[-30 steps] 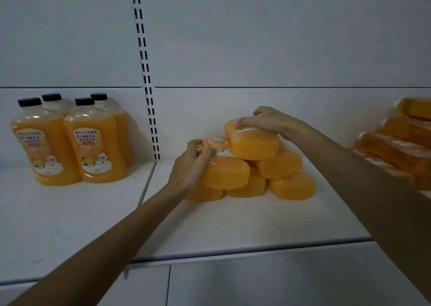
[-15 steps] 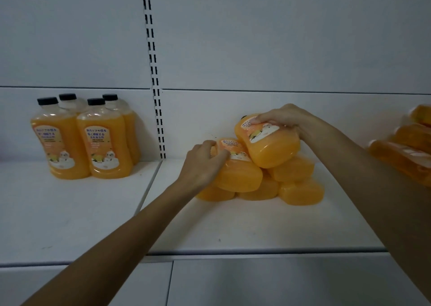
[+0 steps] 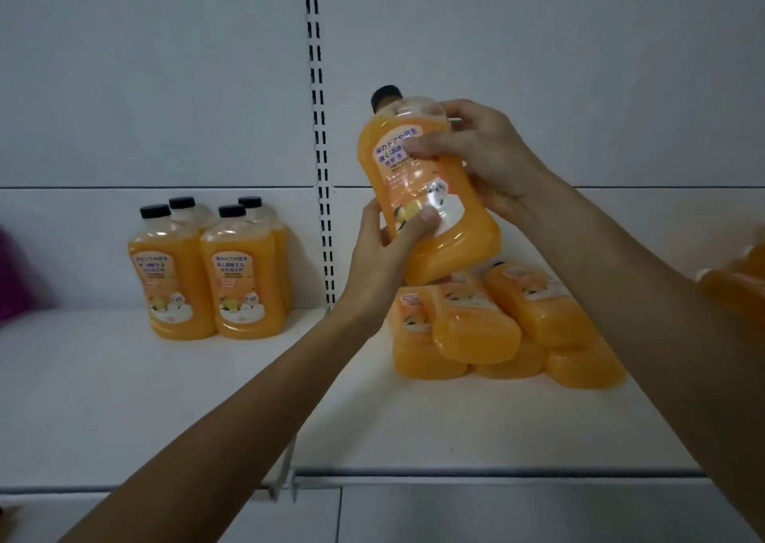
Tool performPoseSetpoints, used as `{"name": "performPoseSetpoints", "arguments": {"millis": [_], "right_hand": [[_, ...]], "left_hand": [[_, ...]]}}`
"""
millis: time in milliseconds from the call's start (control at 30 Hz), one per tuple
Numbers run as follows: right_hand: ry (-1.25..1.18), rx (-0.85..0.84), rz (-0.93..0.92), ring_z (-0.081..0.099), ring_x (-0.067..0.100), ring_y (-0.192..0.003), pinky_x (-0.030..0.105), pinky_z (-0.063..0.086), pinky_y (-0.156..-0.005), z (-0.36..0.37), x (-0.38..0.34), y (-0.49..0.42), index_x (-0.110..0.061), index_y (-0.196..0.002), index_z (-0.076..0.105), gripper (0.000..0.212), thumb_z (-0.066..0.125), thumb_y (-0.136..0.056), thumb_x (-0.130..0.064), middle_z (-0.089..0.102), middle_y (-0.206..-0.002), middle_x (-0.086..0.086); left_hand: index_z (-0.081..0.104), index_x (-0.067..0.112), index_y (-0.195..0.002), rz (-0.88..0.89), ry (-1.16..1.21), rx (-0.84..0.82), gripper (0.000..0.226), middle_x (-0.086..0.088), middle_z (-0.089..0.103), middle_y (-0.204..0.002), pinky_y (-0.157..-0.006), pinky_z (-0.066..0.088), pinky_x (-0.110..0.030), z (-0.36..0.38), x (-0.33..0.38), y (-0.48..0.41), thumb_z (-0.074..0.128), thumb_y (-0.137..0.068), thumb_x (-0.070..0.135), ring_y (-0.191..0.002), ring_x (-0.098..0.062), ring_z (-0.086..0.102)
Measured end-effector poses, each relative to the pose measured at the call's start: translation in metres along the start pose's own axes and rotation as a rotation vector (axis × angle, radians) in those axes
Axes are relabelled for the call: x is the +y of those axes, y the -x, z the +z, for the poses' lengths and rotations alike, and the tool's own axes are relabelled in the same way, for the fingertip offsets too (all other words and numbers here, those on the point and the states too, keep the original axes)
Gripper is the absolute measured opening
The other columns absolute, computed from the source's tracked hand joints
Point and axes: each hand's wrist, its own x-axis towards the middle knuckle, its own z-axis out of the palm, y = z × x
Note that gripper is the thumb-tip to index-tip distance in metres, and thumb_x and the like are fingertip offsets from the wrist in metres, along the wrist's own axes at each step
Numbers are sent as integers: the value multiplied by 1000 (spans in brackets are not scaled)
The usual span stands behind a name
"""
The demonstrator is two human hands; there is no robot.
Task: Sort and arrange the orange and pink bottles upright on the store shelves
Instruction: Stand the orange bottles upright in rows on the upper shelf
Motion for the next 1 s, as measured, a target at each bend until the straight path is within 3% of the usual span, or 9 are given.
{"name": "performPoseSetpoints", "arguments": {"millis": [133, 267, 367, 567, 667, 767, 833, 900, 1000], "right_hand": [[331, -57, -69, 58, 17, -106, 26, 55, -78, 29, 5, 1, -17, -128, 46, 66, 80, -71, -23, 54, -118, -2], [586, -299, -117, 52, 17, -110, 20, 51, -75, 49, 10, 4, -38, -148, 11, 108, 83, -69, -23, 34, -144, 0], [738, -427, -107, 50, 16, -115, 23, 50, -83, 67, 25, 6, -38, -148, 16, 107, 84, -67, -22, 32, -150, -3], [742, -325, -128, 49, 9, -100, 8, 40, -68, 98, 63, 15, -24, -139, 35, 91, 86, -65, -22, 52, -131, 1], [762, -311, -156, 48, 10, -103, 18, 42, -76, 107, 68, 10, -23, -140, 32, 91, 85, -66, -14, 50, -130, 4], [829, -262, -157, 49, 19, -111, 23, 42, -80, 116, 81, 2, -26, -141, 30, 90, 81, -70, -10, 47, -129, 7], [844, -194, -129, 46, 21, -119, 22, 40, -82, 119, 91, -7, -29, -143, 28, 91, 80, -72, -9, 41, -130, 7], [855, -154, -114, 42, 20, -119, 20, 38, -82, 123, 99, -19, -30, -144, 28, 91, 79, -72, -8, 36, -128, 7], [1006, -101, -146, 37, 22, -120, 31, 41, -83, 129, 108, -34, -33, -144, 27, 89, 76, -74, -8, 38, -124, 7]], "left_hand": [[33, 36, -120, 108, -177, 117, 49, 19, 54, -102, -64, 51, -14, -33, 5, 8, 63, -82, 41, -90, -3, 60], [31, 32, -129, 157, -409, 89, 62, 23, 51, -105, -61, 48, -6, -75, -9, 26, 66, -79, 36, -89, 7, 56], [28, 31, -131, 133, -543, 39, 66, 29, 47, -100, -61, 44, 0, -98, -25, 37, 68, -79, 34, -82, 17, 54], [30, 23, -136, 4, -679, -42, 67, 9, 52, -123, -74, 49, -12, -136, -46, 44, 65, -81, 41, -103, -5, 55], [31, 25, -138, 26, -912, -107, 66, 5, 49, -135, -95, 47, -28, -153, -50, 50, 65, -83, 40, -117, -14, 52], [32, 20, -139, -2, -1230, -171, 62, -1, 46, -135, -91, 40, -25, -158, -56, 61, 59, -87, 37, -118, -18, 48], [45, 16, -131, 25, -1366, -220, 46, -3, 49, -130, -91, 39, -27, -158, -57, 61, 51, -91, 38, -114, -19, 48], [53, 14, -124, 56, -1412, -265, 39, -3, 54, -124, -91, 39, -28, -159, -58, 58, 45, -93, 37, -110, -18, 47], [53, 16, -125, 58, -1391, -270, 38, -2, 55, -123, -92, 38, -27, -161, -59, 56, 43, -94, 37, -111, -17, 46]]}}
